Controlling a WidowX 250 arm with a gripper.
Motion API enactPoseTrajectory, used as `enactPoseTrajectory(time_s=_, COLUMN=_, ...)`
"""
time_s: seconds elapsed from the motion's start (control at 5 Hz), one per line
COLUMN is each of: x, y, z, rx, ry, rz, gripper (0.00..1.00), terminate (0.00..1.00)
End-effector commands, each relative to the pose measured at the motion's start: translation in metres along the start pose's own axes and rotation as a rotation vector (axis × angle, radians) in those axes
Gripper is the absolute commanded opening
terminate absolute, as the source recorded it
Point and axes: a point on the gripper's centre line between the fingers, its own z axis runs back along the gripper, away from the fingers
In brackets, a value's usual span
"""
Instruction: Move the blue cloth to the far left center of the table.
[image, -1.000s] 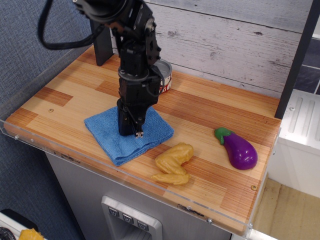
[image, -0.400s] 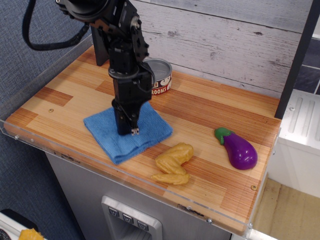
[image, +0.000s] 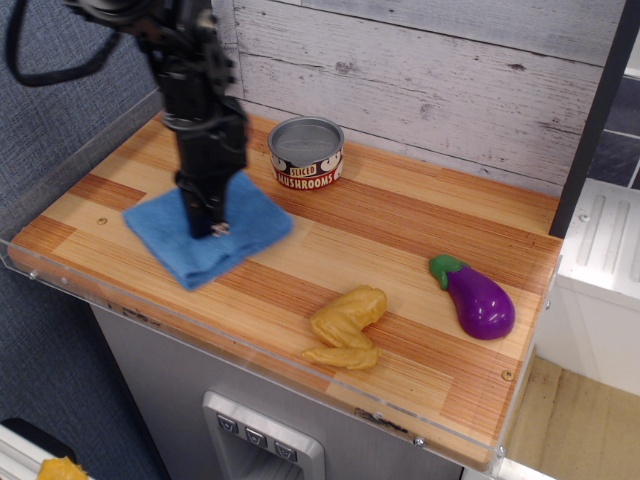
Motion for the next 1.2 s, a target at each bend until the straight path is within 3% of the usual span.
enactPoseTrajectory(time_s=0.0, x=-0.033, y=0.035, z=-0.007, rx=-0.002, ry=0.006, rz=0.121, gripper=0.0, terminate=0.0)
enactPoseTrajectory(time_s=1.0, x=0.005, y=0.055, z=-0.001, rx=0.087, ry=-0.092, rz=0.168, gripper=0.0, terminate=0.0)
